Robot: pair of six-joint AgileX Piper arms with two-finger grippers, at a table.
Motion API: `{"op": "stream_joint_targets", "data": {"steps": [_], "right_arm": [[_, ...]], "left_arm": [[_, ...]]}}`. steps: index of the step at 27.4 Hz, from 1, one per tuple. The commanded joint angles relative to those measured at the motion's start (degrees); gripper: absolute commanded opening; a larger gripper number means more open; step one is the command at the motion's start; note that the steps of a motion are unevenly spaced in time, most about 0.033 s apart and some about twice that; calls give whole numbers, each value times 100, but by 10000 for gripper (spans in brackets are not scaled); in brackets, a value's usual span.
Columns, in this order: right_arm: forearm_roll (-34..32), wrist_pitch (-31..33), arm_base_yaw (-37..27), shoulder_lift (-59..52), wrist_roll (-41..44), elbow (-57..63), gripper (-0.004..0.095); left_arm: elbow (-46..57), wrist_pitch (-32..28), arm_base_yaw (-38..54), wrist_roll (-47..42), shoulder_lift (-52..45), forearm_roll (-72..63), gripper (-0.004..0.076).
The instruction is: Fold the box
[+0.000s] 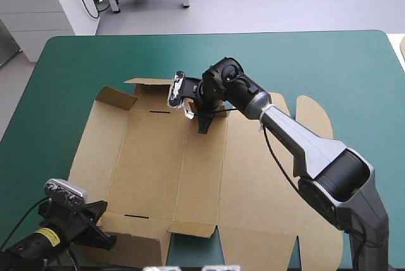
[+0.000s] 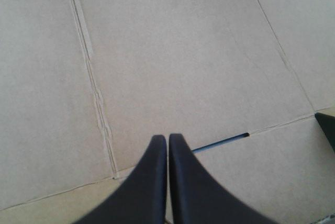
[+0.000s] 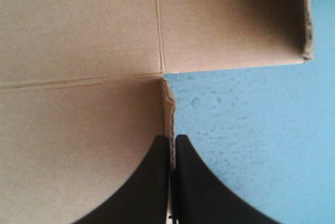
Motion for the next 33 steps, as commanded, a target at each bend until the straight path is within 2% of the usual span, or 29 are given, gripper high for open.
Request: {"op": "stream_joint_targets", "data": {"steps": [1,10,14,18,21,25,28,29,30,31,33], "right_arm": [[-166,-197,1,-347,176,-207,3],[-469,-65,1,-368,403,-207,239],[-862,-39,1,-430,403,-207,254],[-1793,184,-50,-596,452,-207,254],[-2117,245,-285,-790,999,-207,254],[-2158,392,-850,-1181,1690,-207,206],[-2169,749,-1365,-1494,2063,-207,115],[-2093,978,-1748,-1730,2229,-197,48],[-1982,978,-1912,-1843,2347,-180,18],[-1576,978,-2325,-2147,2504,-133,-20],[-1007,978,-2862,-2648,2597,71,-20]], "left_arm": [[-168,-318,-24,-32,60,-86,-8],[-168,-318,-24,-32,60,-86,-8],[-168,-318,-24,-32,60,-86,-8],[-168,-318,-24,-32,60,-86,-8],[-168,-318,-24,-32,60,-77,-8],[-168,-318,-24,-32,60,-77,-8],[-168,-318,-24,-32,60,-77,-8],[-168,-318,-24,-32,60,-77,-8],[-168,-318,-24,-32,60,-77,-8],[-168,-318,-24,-32,60,-77,-8],[-168,-318,-24,-32,60,-28,-8]]}}
